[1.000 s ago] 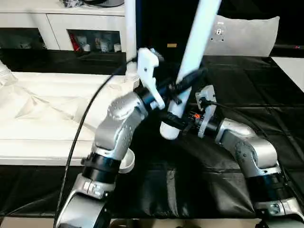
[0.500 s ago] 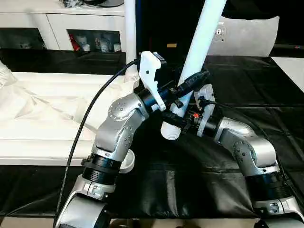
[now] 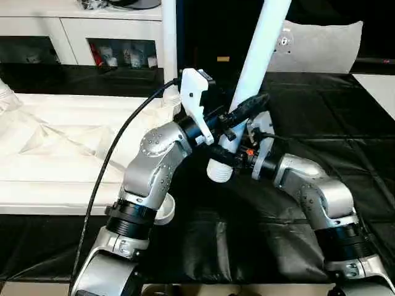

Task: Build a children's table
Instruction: Pick table leg

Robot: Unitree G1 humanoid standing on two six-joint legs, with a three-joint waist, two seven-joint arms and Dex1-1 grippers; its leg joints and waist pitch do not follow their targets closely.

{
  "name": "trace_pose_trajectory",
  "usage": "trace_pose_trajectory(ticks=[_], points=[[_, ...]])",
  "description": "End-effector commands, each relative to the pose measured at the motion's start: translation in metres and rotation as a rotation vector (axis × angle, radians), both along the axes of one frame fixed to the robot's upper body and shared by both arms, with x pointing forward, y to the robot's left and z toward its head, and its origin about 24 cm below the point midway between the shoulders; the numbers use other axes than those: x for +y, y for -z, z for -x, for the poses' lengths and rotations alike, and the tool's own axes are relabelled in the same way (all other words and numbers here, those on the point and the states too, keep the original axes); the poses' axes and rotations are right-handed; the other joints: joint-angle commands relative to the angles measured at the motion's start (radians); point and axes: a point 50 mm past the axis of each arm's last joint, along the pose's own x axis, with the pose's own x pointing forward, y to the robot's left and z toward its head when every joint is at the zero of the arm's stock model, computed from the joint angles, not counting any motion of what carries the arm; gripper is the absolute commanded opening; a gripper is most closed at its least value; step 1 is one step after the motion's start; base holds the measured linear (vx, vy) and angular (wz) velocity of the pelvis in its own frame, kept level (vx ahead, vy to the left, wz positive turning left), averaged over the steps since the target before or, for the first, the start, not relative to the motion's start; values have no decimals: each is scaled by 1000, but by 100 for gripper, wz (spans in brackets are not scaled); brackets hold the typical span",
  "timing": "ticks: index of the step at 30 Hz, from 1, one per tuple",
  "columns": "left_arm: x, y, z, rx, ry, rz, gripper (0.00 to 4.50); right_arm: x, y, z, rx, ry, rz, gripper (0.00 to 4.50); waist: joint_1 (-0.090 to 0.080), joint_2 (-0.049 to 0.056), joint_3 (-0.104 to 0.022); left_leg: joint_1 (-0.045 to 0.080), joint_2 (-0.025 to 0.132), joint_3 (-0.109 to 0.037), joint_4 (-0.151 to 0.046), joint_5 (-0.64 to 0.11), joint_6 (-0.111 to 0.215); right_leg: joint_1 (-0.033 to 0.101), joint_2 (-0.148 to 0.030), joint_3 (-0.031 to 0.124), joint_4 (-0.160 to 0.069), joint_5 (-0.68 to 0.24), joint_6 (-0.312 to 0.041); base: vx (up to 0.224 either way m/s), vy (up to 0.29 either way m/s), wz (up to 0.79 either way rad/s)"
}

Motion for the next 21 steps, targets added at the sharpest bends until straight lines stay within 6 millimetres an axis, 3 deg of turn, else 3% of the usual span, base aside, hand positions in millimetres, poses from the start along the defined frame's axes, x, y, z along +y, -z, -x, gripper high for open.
trace_pose_trajectory(ticks=[1, 9, 21], points=[[0, -11, 0, -60, -1, 4, 177, -5, 1, -1, 15, 19, 1, 280, -1, -11, -70, 36, 180, -88, -105, -184, -71, 33, -139, 74, -55, 4, -296, 0, 0, 0], [2, -12, -1, -63, -11, 5, 177, -12, -3, 0, -14, 5, 12, 361, 0, -10, -70, 36, 179, -88, -104, -182, -69, 34, -139, 73, -54, 9, -299, 0, 0, 0], [-1, -11, -1, -61, 6, 7, 177, -10, -12, -2, -53, 10, -47, 366, -1, -7, -71, 36, 179, -87, -104, -177, -67, 34, -137, 73, -51, 33, -305, 0, 0, 0]])
